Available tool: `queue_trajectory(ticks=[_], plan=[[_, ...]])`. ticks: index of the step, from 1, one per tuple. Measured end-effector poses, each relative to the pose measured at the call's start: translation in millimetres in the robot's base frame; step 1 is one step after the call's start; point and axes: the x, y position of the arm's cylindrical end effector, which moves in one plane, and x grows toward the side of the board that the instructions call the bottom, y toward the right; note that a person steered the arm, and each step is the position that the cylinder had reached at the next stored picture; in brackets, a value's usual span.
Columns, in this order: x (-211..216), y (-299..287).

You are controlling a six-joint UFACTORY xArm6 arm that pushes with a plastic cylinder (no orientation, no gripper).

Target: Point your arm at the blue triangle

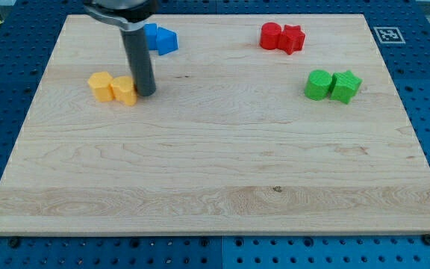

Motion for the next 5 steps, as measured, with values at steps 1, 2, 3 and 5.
queue_trajectory(ticks=[1, 2, 3, 5], plan=[[0, -15], [0, 4], [-10, 72], [-82, 111]])
